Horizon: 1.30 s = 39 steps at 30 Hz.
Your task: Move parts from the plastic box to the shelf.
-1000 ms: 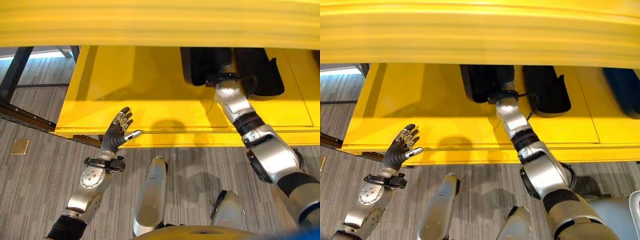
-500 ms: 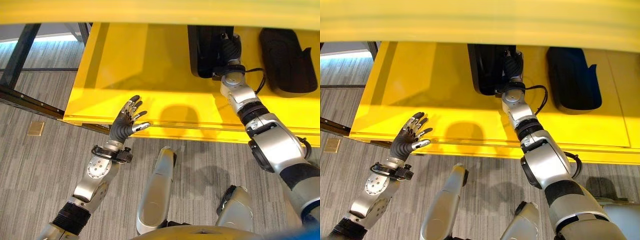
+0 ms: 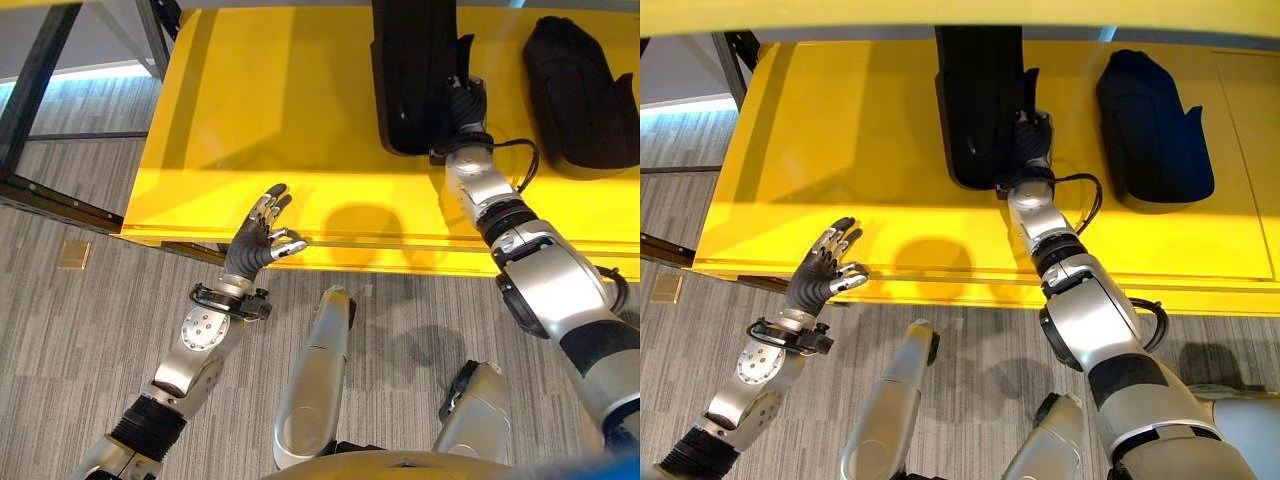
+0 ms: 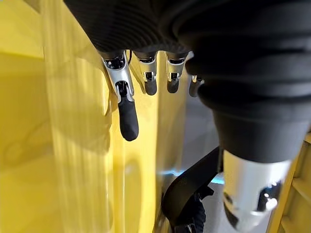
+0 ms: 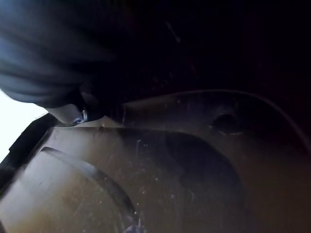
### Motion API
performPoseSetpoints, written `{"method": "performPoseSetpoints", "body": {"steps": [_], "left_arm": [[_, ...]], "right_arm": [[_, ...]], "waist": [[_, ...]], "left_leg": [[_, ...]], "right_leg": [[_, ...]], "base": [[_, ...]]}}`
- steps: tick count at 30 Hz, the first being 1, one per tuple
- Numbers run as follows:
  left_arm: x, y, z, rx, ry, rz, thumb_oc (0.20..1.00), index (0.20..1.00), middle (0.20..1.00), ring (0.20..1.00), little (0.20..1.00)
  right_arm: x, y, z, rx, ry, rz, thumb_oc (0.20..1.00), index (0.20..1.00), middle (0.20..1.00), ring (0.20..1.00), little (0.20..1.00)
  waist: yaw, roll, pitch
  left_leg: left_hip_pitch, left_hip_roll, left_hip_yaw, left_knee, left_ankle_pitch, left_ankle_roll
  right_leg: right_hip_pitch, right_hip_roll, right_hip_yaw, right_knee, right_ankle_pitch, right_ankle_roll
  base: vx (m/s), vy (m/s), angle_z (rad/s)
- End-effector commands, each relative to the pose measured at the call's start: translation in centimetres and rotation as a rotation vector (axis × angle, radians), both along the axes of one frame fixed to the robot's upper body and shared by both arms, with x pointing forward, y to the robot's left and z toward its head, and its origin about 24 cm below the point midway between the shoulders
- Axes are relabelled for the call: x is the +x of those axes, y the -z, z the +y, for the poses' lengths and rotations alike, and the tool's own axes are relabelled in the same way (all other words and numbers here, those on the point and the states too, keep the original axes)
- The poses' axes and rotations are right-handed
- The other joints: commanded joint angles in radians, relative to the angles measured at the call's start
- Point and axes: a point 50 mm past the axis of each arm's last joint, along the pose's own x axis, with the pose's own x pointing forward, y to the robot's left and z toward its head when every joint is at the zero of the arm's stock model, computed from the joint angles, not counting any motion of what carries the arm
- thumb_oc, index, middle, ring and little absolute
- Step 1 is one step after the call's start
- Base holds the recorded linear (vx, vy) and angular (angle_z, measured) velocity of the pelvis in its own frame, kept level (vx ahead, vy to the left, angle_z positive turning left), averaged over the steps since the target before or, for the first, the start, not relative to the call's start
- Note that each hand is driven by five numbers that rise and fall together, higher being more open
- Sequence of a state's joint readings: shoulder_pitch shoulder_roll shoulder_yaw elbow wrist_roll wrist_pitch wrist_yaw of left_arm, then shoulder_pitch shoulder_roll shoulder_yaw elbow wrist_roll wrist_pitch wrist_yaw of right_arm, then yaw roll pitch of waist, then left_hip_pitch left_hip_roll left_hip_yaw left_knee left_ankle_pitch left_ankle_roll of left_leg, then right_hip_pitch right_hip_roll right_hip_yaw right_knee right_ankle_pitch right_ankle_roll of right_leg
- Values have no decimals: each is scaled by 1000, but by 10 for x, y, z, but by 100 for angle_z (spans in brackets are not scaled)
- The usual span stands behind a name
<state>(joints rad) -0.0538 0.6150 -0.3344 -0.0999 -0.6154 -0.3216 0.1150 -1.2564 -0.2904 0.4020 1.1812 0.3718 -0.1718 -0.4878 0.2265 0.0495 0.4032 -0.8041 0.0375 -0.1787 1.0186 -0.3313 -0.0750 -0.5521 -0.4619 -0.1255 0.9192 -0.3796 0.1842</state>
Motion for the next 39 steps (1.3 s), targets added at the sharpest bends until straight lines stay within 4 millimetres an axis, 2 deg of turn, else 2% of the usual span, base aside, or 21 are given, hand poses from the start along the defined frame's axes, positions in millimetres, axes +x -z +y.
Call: {"method": "performPoseSetpoints", "body": {"steps": [1,14,23,25,30,39], "left_arm": [[-4,-1,-4,3,14,-11,1000,1000,1000,1000,1000],[-6,2,-2,-4,-8,-1,1000,1000,1000,1000,1000],[-4,7,-4,-3,-21,21,1000,1000,1000,1000,1000],[-2,7,-3,-6,-37,17,1000,1000,1000,1000,1000],[-1,9,-3,-17,-57,20,1000,1000,1000,1000,1000],[1,10,-3,-9,-58,26,1000,1000,1000,1000,1000]], "right_arm": [[1,7,-3,57,36,35,200,200,200,200,200],[-1,30,8,-5,18,101,200,200,200,200,200],[-5,54,14,41,4,160,200,200,200,200,200],[-8,68,17,46,-2,190,200,200,200,200,200],[-13,82,22,105,-7,217,200,200,200,200,200],[-18,98,25,164,-6,250,200,200,200,200,200]], "waist": [[25,-1,-24],[7,-10,-20],[-8,-20,-14],[-17,-26,-11],[-25,-32,-7],[-29,-41,1]], "left_leg": [[-36,0,-5,26,-6,37],[-25,13,-5,10,-1,26],[-11,22,-2,6,-5,22],[-3,29,1,0,-5,22],[2,31,2,0,-6,22],[11,34,-4,-9,0,19]], "right_leg": [[-121,48,20,104,24,-94],[-118,60,26,100,15,-100],[-106,64,30,95,14,-101],[-97,67,29,90,15,-101],[-92,72,28,85,17,-102],[-76,77,23,73,25,-101]], "base": [[0,0,0],[0,0,0],[0,0,0],[0,0,0],[-6,5,-3],[-9,-3,-3]]}}
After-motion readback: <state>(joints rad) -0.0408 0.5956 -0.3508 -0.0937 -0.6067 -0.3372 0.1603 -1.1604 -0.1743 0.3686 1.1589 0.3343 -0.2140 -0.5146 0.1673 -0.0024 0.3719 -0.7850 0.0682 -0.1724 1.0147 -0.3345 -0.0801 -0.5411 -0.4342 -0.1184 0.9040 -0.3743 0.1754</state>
